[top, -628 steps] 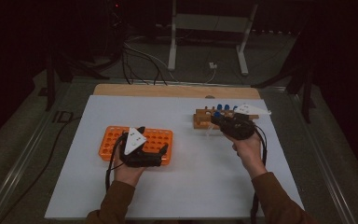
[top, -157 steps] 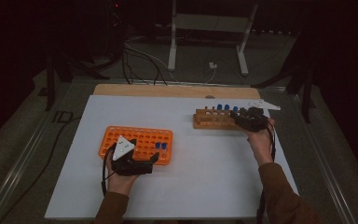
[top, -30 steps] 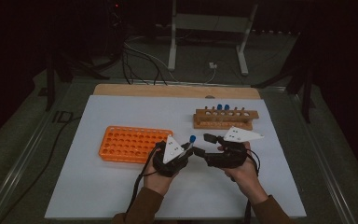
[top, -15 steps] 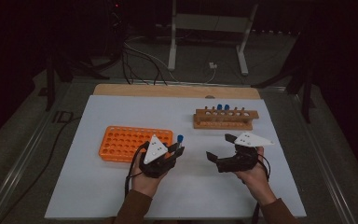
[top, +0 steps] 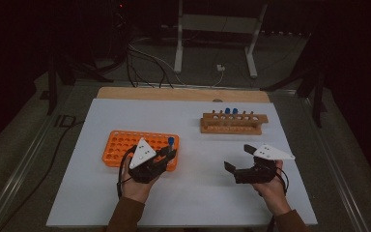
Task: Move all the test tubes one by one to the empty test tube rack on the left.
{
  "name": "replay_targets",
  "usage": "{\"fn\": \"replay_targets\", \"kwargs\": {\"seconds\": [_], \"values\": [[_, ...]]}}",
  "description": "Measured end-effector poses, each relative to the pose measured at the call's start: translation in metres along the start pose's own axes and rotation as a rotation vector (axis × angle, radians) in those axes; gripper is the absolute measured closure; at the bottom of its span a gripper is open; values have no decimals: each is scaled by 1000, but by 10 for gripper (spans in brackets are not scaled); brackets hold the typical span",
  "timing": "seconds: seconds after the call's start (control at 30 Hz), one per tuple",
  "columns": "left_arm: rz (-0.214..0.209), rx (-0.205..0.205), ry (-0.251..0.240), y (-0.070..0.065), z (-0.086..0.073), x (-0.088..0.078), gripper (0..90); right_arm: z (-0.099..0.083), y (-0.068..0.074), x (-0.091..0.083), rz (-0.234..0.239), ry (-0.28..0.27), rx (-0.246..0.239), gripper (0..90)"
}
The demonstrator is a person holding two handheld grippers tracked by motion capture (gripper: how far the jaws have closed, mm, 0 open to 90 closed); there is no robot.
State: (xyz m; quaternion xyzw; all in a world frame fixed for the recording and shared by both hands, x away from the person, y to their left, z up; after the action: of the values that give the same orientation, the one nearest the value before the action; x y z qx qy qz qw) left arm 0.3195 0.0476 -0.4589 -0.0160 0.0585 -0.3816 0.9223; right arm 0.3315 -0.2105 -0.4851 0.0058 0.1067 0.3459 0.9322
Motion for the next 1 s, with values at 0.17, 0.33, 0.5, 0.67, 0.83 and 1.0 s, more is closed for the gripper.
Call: {"fn": "replay_targets", "kwargs": {"seconds": [0.17, 0.33, 0.5, 0.67, 0.83, 1.0], "values": [[9, -9, 0, 8, 0, -6, 767, -3, -3, -1, -11, 2, 6, 0], [26, -6, 5, 16, -3, -13, 767, -3, -5, -3, -19, -7, 10, 0], [64, -2, 7, 27, -10, -16, 767, -2, -8, -6, -25, -15, 15, 0], [99, 4, 16, 37, -20, -16, 767, -3, -8, -6, -24, -13, 16, 0], [120, 25, 23, 42, -27, -13, 767, -3, -7, -6, -19, -12, 15, 0], [130, 28, 38, 45, -36, -9, 767, -4, -7, -6, -16, -12, 17, 0]]}}
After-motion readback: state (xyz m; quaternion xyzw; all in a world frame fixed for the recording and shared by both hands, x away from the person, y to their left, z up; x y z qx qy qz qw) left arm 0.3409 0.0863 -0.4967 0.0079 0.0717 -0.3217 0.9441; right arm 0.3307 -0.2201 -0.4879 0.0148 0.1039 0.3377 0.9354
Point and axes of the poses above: each handheld gripper's, and its own axes: x roughly forward along the jaws, z roughly out of its top, y roughly to its left, the point moved 8 cm from there along x, roughly forward along the jaws, and after that the axes turned 14 degrees about -y, right-handed, at the moved point
